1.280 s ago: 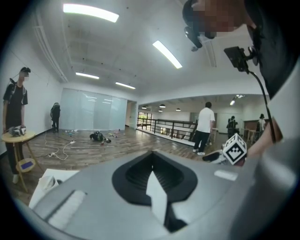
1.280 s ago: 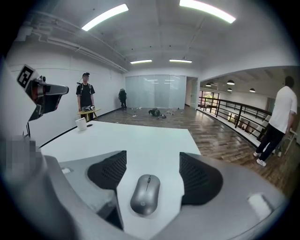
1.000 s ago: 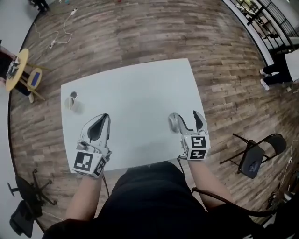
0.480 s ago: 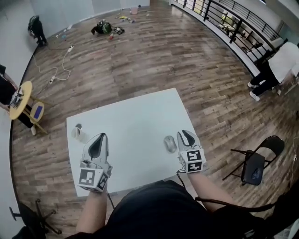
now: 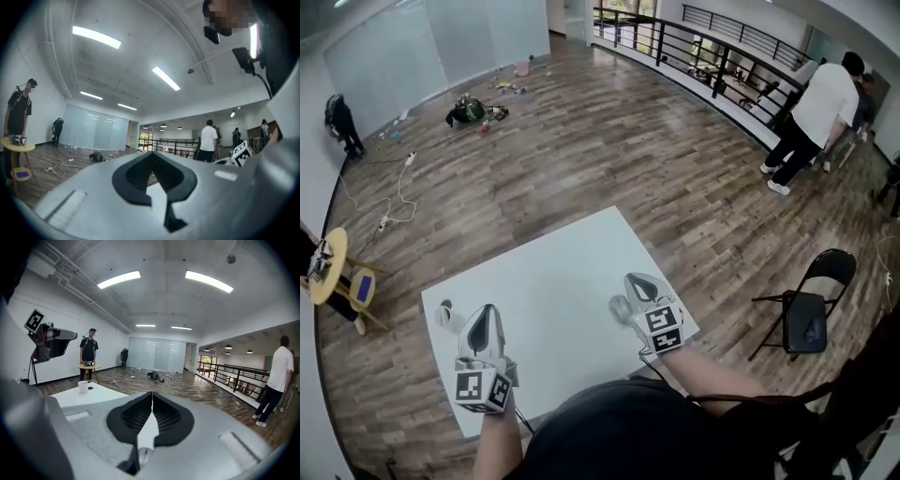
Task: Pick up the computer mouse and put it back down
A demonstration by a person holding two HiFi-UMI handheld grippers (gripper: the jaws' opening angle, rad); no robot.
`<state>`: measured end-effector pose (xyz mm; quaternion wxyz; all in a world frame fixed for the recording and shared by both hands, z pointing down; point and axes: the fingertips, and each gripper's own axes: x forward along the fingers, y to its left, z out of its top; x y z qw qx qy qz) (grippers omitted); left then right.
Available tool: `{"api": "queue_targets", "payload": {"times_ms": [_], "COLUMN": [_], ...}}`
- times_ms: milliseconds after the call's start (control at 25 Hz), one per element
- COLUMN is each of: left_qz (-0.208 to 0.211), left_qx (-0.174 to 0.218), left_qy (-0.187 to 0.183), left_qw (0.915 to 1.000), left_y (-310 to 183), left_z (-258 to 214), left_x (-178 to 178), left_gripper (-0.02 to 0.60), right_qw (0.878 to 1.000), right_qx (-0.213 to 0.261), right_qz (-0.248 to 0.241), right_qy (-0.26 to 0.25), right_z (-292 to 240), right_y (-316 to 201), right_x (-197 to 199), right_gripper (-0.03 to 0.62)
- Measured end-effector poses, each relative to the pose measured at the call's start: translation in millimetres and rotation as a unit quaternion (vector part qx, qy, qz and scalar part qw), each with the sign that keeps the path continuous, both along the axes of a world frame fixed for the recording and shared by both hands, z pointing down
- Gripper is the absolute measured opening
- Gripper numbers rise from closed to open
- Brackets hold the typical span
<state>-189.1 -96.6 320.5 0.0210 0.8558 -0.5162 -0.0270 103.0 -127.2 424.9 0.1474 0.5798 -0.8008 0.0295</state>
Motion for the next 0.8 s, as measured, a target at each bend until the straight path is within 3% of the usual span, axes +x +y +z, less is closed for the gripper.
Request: {"api": "queue_targets", "payload": {"times_ms": [520,800], "left_qz": [-0.014,-0.024], "left_qx": [-0.017,-0.033], "left_qy": [-0.033,-0.049], "left_qw": [0.9992,0.9980], "left_y": [9,13], "left_z": [12,11], "left_x": [-22,-2], "left_gripper": [0.003,0.003], "right_qw": [0.999,0.999], "right_qx": [0.006,0.009], "right_qz": [-0.040,-0.039], "right_qy": [0.004,-0.002], "right_z": [2,2], "right_y": [-1,1], "right_x": [-37,-12], "right_gripper": [0.002,0.002]}}
